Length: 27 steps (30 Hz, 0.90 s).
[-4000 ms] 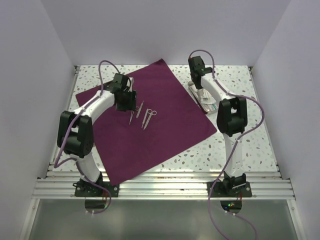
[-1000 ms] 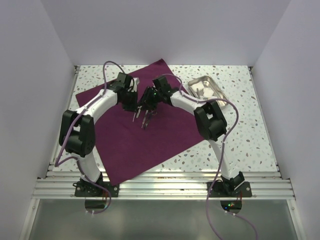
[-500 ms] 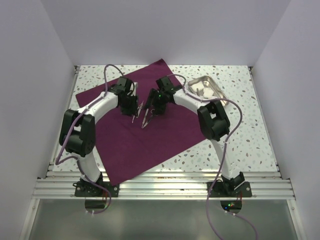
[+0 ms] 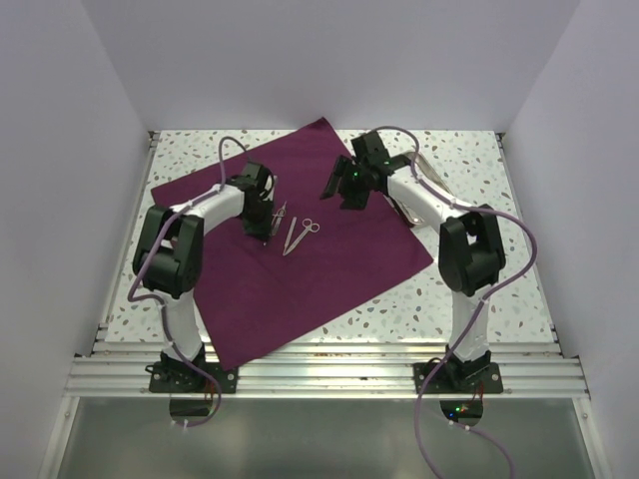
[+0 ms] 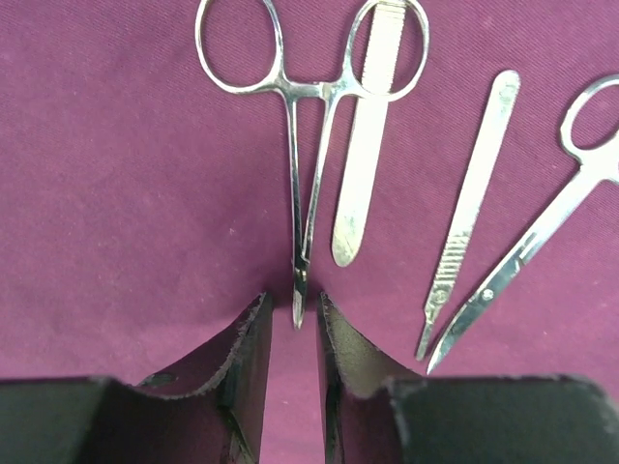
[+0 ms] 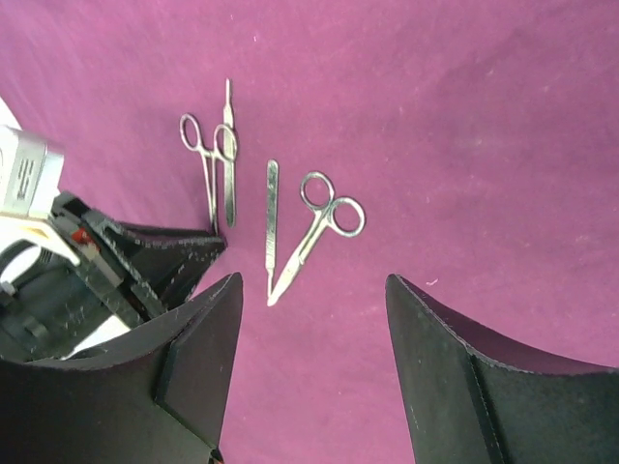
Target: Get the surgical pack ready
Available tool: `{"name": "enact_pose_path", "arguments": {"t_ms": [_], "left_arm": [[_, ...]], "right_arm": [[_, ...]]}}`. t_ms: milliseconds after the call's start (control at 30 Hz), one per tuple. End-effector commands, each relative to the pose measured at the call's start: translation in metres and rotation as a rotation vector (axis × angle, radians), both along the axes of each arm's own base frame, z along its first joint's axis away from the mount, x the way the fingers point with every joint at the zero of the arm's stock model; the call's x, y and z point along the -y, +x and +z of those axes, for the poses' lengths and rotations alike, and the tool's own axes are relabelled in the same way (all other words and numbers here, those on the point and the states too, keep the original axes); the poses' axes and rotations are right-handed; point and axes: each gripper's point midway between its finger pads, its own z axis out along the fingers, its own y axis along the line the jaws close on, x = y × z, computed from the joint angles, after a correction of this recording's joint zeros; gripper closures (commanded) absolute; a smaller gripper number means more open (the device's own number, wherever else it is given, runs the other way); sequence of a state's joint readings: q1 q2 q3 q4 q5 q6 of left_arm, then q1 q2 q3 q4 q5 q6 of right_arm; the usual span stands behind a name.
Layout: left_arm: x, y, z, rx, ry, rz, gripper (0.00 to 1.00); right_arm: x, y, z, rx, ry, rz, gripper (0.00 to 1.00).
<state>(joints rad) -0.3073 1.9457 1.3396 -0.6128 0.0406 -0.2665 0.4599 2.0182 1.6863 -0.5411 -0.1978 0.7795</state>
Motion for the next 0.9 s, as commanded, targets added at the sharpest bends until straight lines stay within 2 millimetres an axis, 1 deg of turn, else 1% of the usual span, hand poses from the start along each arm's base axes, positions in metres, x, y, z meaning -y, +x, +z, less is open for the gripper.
{"name": "enact_pose_path", "arguments": {"t_ms": [0, 133, 233, 333, 367, 400, 433, 467, 500, 533, 567, 633, 667, 700, 733, 767, 833, 867], "left_arm": [[0.001, 0.026, 0.009, 0.083, 0.006, -0.012, 0.72], [0.005, 0.024, 0.003, 0.069, 0.012, -0.022, 0.73], [0.007, 0.021, -0.002, 0.059, 0.012, -0.027, 0.74], [0.008, 0.018, -0.008, 0.041, 0.01, -0.029, 0.81], [0.008, 0.017, -0.01, 0.035, 0.012, -0.032, 0.87], [0.008, 0.017, -0.01, 0.036, 0.012, -0.032, 0.9], [0.008, 0.017, -0.01, 0.037, 0.012, -0.032, 0.94], [0.008, 0.018, -0.009, 0.042, 0.013, -0.033, 1.0], [0.007, 0.018, -0.008, 0.041, 0.012, -0.033, 1.0], [0.007, 0.018, -0.007, 0.04, 0.014, -0.033, 1.0], [0.008, 0.02, -0.002, 0.048, 0.007, -0.033, 1.0], [0.008, 0.024, 0.008, 0.065, -0.005, -0.029, 1.0], [0.009, 0.025, 0.017, 0.078, -0.013, -0.028, 1.0], [0.009, 0.027, 0.022, 0.085, -0.017, -0.026, 1.0], [0.012, 0.029, 0.028, 0.095, -0.032, -0.031, 1.0], [0.012, 0.029, 0.034, 0.098, -0.037, -0.031, 1.0], [0.015, 0.03, 0.04, 0.103, -0.053, -0.037, 1.0], [0.016, 0.03, 0.043, 0.109, -0.059, -0.037, 1.0]], "right_arm": [[-0.006, -0.002, 0.015, 0.043, 0.007, 0.023, 0.36], [-0.008, 0.005, 0.018, 0.053, 0.012, 0.021, 0.36], [-0.017, 0.006, 0.016, 0.049, 0.017, 0.034, 0.36], [-0.028, 0.008, 0.012, 0.034, 0.029, 0.048, 0.37], [-0.032, 0.008, 0.011, 0.032, 0.034, 0.053, 0.37], [-0.038, 0.01, 0.015, 0.041, 0.044, 0.057, 0.37], [-0.042, 0.01, 0.01, 0.027, 0.051, 0.065, 0.37], [-0.049, 0.01, 0.012, 0.028, 0.069, 0.072, 0.37], [-0.055, 0.012, 0.015, 0.033, 0.084, 0.081, 0.37], [-0.06, 0.012, 0.009, 0.022, 0.089, 0.088, 0.37], [-0.07, 0.011, 0.014, 0.023, 0.123, 0.105, 0.37], [-0.081, 0.01, 0.008, 0.002, 0.154, 0.115, 0.36], [-0.09, 0.01, 0.009, -0.003, 0.188, 0.118, 0.35], [-0.095, 0.008, 0.007, -0.012, 0.204, 0.121, 0.34], [-0.101, 0.007, -0.001, -0.032, 0.217, 0.124, 0.33], [-0.109, 0.008, 0.0, -0.043, 0.249, 0.111, 0.32], [-0.118, 0.006, -0.004, -0.066, 0.284, 0.113, 0.32], [-0.127, 0.006, -0.01, -0.08, 0.304, 0.113, 0.32]]}}
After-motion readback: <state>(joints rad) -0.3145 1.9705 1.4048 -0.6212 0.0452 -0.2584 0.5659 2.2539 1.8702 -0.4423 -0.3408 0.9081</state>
